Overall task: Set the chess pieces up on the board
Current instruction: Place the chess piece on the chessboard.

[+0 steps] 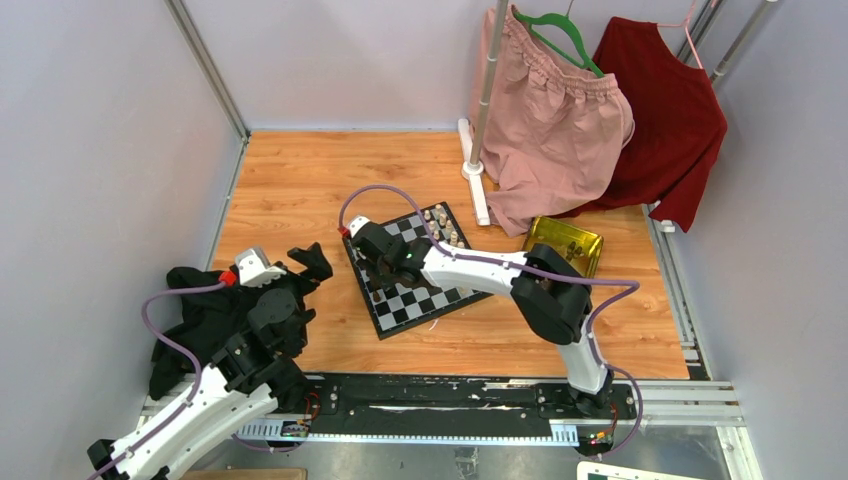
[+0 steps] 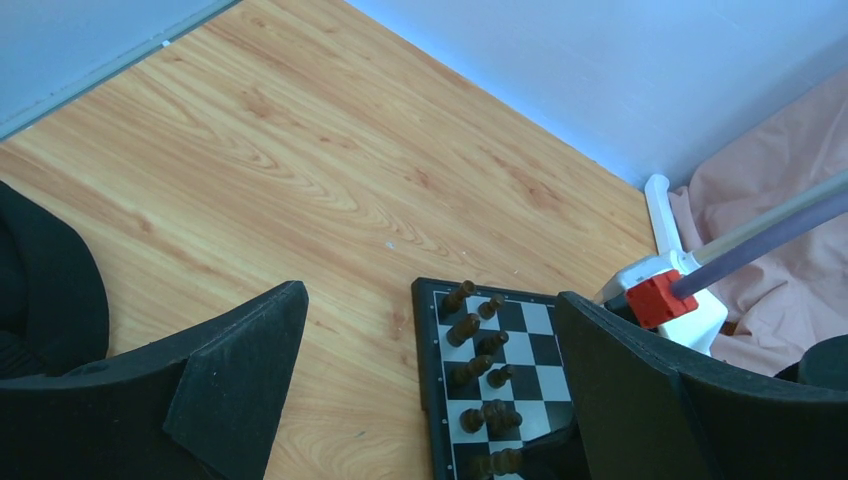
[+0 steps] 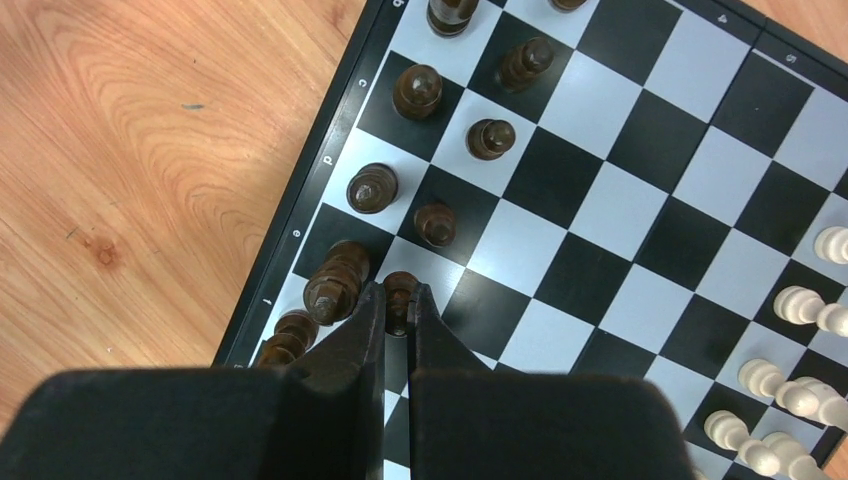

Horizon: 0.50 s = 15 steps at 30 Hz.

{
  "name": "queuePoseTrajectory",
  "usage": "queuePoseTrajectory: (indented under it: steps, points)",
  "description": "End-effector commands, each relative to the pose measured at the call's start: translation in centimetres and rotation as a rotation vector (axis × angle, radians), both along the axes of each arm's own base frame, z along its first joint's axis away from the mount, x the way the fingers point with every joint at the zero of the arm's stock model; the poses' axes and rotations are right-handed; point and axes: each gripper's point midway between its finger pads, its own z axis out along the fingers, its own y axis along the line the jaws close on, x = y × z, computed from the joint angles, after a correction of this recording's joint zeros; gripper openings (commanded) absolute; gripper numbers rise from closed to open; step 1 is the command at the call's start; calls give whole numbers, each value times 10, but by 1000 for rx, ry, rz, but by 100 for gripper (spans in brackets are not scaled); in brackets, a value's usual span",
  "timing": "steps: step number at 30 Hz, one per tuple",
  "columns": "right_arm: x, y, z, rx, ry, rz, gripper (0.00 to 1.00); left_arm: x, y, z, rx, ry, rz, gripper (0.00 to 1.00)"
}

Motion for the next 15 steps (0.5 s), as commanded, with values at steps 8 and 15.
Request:
queuePoseTrajectory:
  steps: [8,15]
  points:
    - [-7,11,-9,-31,5,34,0,-4,9,-1,-23,-18,41,100]
    - [-6,4,-19,-72,-1,20,0,-5,10,-3,-24,-18,43,100]
